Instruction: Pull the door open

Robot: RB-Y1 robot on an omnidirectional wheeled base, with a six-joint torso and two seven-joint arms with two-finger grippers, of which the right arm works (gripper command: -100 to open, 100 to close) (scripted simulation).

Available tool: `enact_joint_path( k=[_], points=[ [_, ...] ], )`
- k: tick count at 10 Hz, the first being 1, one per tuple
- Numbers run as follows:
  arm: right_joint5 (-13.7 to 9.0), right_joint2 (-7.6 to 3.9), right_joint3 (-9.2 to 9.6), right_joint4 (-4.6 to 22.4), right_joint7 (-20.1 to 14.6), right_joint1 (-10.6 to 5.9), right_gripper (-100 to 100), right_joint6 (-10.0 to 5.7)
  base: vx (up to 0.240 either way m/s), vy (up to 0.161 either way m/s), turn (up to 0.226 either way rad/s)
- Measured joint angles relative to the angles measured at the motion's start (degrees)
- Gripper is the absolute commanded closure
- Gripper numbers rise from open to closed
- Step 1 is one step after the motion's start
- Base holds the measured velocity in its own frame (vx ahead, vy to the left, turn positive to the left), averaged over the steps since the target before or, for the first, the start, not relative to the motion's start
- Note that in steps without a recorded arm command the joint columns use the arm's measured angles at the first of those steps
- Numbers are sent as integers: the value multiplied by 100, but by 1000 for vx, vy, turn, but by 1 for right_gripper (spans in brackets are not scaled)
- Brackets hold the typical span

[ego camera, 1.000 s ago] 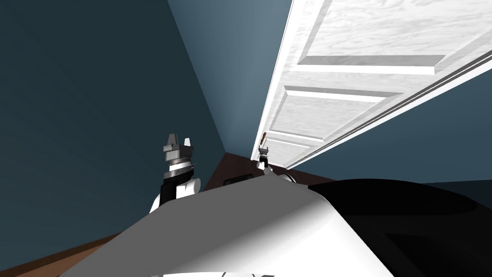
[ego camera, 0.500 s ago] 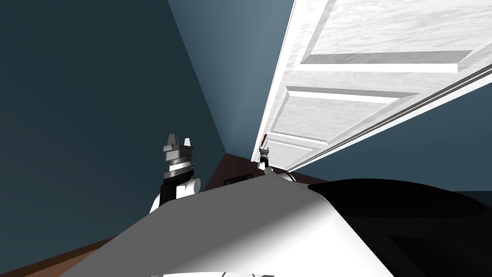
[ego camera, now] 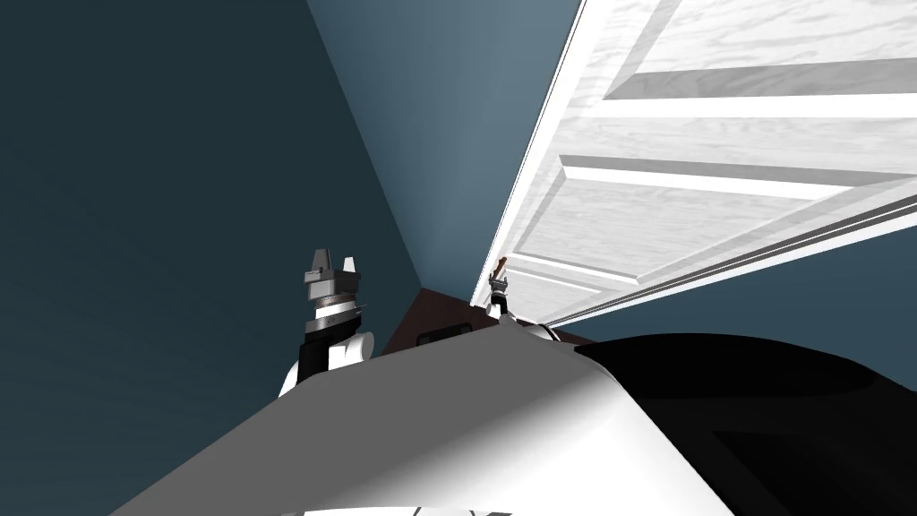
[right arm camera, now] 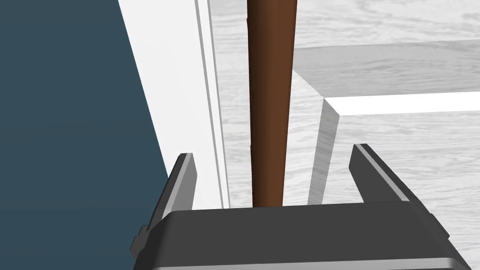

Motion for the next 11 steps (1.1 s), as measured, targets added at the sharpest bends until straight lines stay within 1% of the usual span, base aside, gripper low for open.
enact_joint_path(
  k=[1,2,3,4,5,6,7,8,11],
  points=[
    [3,-86,15,113,-119,10,-100,-65,208,-27,94],
    [-12,-189,9,-10,-214,149,-100,-29,183,-9,49],
    [-21,-281,7,-1,-301,175,-100,-3,158,-11,41],
    [-29,-348,5,-4,-374,219,-100,3,147,-7,17],
    [-23,-392,31,45,-462,277,-100,-15,39,13,-23],
    [-23,-394,33,61,-484,298,100,-20,-23,14,32],
    [-15,-371,48,47,-474,284,100,-22,-22,-5,-35],
    [-28,-399,24,49,-468,289,100,-21,-8,-12,13],
    [-22,-387,33,41,-463,278,100,-25,-1,-2,4]
  ],
)
